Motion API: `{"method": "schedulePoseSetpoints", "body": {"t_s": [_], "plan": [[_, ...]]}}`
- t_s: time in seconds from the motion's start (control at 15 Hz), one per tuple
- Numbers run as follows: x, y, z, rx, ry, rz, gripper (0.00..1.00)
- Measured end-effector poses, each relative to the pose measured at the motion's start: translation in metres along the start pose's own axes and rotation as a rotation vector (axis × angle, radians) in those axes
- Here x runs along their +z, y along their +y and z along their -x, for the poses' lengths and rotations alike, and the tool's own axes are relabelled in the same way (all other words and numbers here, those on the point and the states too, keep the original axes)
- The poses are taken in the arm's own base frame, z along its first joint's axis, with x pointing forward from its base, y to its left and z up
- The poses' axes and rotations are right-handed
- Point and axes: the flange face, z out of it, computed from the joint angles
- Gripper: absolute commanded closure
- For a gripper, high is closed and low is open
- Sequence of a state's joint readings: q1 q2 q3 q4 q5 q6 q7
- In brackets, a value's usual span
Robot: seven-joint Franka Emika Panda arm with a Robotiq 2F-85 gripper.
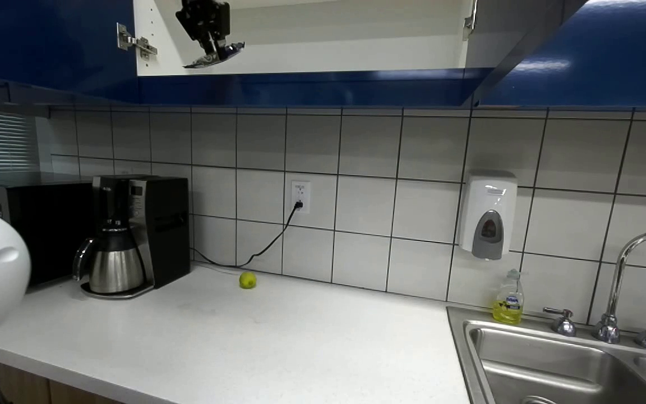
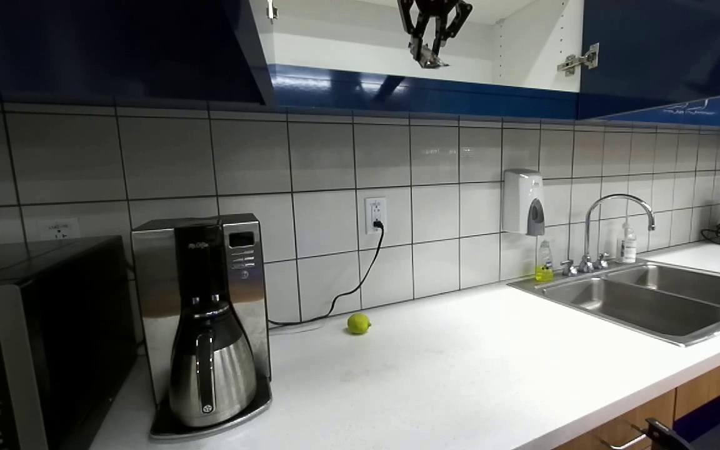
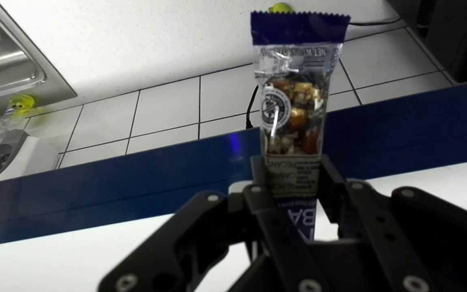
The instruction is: Place the granola bar on the bottom shelf of the cabinet
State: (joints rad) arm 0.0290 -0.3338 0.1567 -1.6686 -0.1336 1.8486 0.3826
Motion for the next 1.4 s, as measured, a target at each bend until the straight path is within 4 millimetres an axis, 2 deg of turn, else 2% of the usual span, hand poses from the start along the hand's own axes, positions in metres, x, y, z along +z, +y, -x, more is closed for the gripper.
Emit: {"method": "schedulePoseSetpoints", "body": {"t_s": [0.4, 1.4], "plan": [[0.019, -0.003, -0.038, 0.012, -0.012, -0.002, 0.91], [0.043, -0.003, -0.1, 0.047, -0.003, -0.024, 0.91]]}}
